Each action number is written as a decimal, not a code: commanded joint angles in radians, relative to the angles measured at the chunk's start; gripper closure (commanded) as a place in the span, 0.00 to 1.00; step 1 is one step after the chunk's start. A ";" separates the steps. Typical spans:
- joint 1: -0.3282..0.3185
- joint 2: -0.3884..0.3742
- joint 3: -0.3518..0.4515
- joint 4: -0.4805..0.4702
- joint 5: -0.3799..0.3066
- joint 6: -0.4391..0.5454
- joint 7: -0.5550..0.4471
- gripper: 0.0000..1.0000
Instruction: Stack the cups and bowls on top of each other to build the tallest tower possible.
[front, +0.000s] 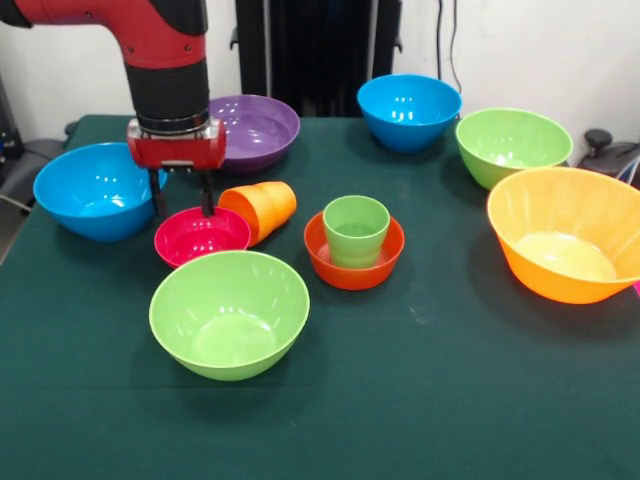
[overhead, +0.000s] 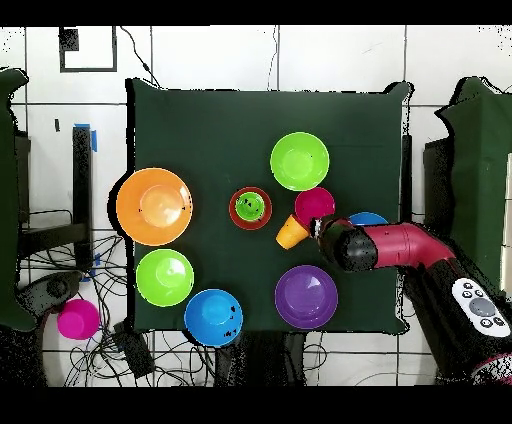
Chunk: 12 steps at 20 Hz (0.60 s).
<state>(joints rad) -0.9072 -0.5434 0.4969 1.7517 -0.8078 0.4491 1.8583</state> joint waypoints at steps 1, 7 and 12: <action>0.050 0.028 -0.023 -0.118 -0.098 -0.006 -0.090 0.00; 0.069 0.005 -0.048 -0.160 -0.104 -0.007 -0.070 0.00; 0.065 0.006 -0.046 -0.155 -0.092 -0.012 -0.075 0.00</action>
<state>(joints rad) -0.8779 -0.5513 0.4793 1.6724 -0.8113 0.4491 1.8583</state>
